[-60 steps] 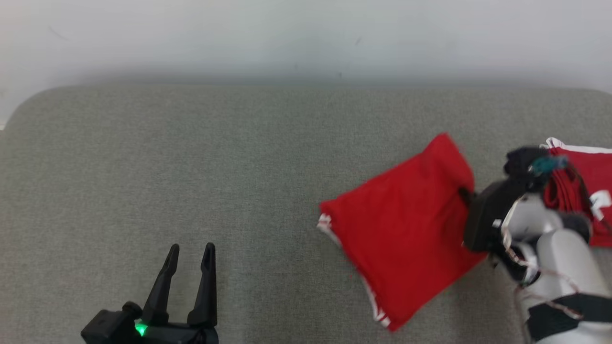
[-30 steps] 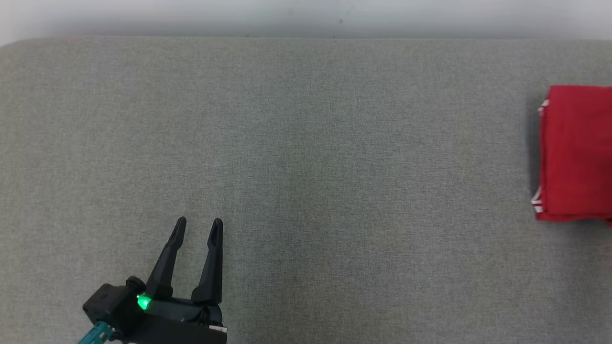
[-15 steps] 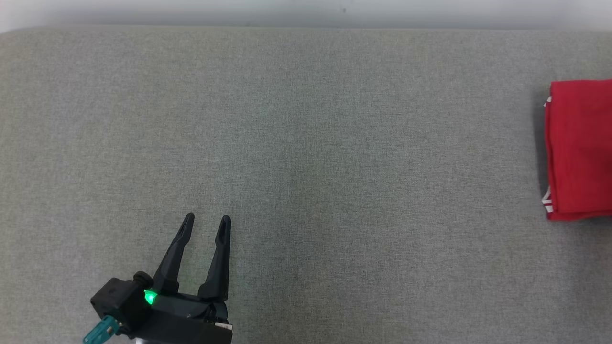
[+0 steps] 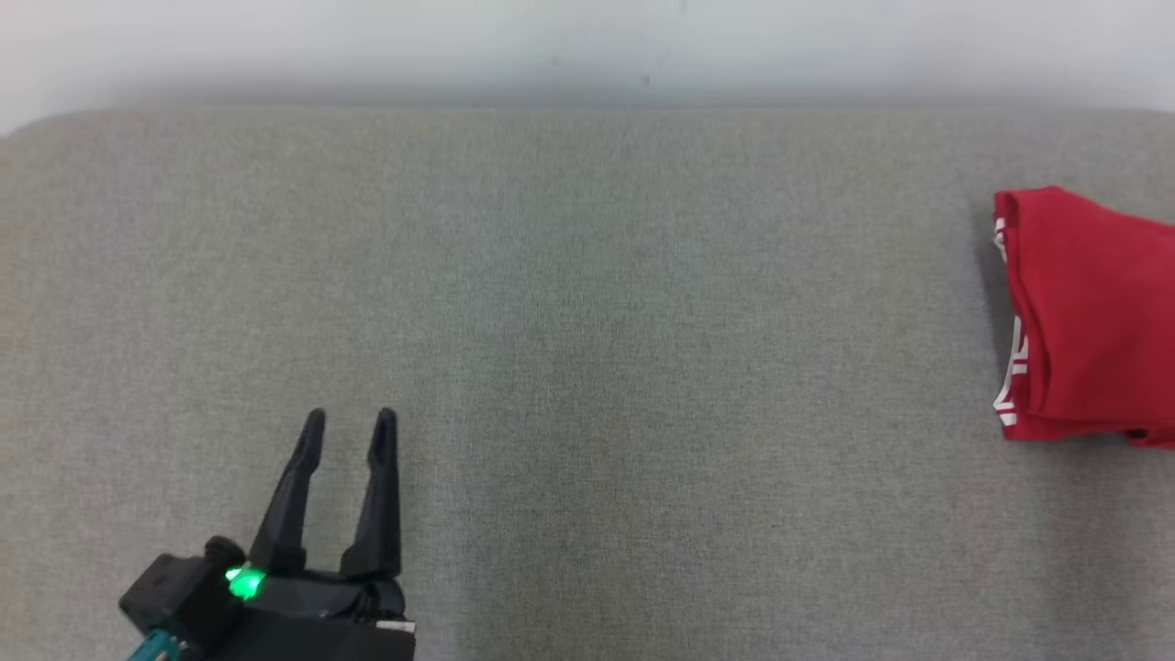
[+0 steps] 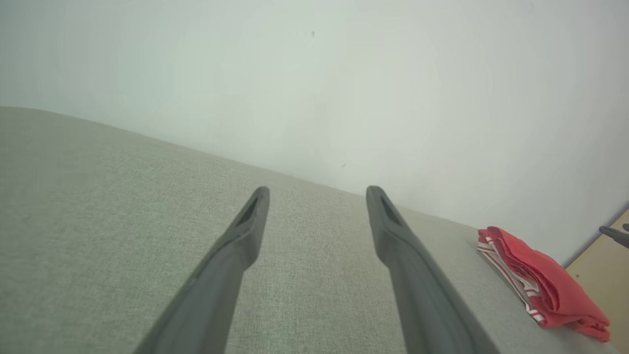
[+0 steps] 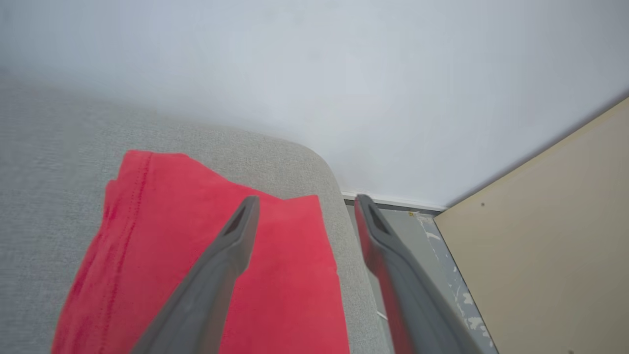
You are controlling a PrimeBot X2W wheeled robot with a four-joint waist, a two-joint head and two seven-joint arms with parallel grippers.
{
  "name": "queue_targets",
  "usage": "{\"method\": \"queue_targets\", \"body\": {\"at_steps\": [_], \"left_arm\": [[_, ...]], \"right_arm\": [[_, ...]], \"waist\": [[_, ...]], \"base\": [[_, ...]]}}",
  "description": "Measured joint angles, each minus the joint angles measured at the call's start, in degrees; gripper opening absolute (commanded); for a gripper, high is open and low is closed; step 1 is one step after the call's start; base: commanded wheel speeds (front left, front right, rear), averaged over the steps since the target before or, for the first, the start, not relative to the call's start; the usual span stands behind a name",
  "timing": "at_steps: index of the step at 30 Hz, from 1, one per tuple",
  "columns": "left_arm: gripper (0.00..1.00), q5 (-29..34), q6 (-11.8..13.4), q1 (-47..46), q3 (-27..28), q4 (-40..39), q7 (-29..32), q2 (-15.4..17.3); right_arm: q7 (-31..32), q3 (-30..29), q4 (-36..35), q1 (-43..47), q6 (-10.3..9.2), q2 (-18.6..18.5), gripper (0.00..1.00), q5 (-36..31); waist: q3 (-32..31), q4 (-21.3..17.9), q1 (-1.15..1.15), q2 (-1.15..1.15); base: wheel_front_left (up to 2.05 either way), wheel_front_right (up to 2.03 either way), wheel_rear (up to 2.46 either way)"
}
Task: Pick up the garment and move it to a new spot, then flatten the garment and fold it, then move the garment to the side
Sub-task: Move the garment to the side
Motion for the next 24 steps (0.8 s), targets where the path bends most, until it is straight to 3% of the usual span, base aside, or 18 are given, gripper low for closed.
{"method": "queue_targets", "body": {"at_steps": [8, 15, 24], "left_arm": [[1.00, 1.6, 0.0, 2.7, 2.8, 2.8, 0.0, -1.6], [1.00, 5.6, 0.2, 5.3, 5.6, 5.8, 0.0, -2.1], [1.00, 11.1, 0.5, 7.7, 8.4, 8.2, 0.0, -1.5]], "right_arm": [[-11.9, 7.1, -3.3, 6.9, 0.00, 4.2, 1.00, 10.0], [-20.2, 9.9, -6.5, 17.0, 0.00, 11.8, 1.00, 18.3], [-26.5, 12.3, -7.3, 24.8, 0.00, 21.2, 1.00, 17.1]], "waist": [[-5.6, -0.5, 0.00, 0.00], [-11.7, -0.6, -0.01, 0.00], [-16.2, -1.3, -0.01, 0.00]], "base": [[0.00, 0.00, 0.00], [0.00, 0.00, 0.00], [0.00, 0.00, 0.00]]}}
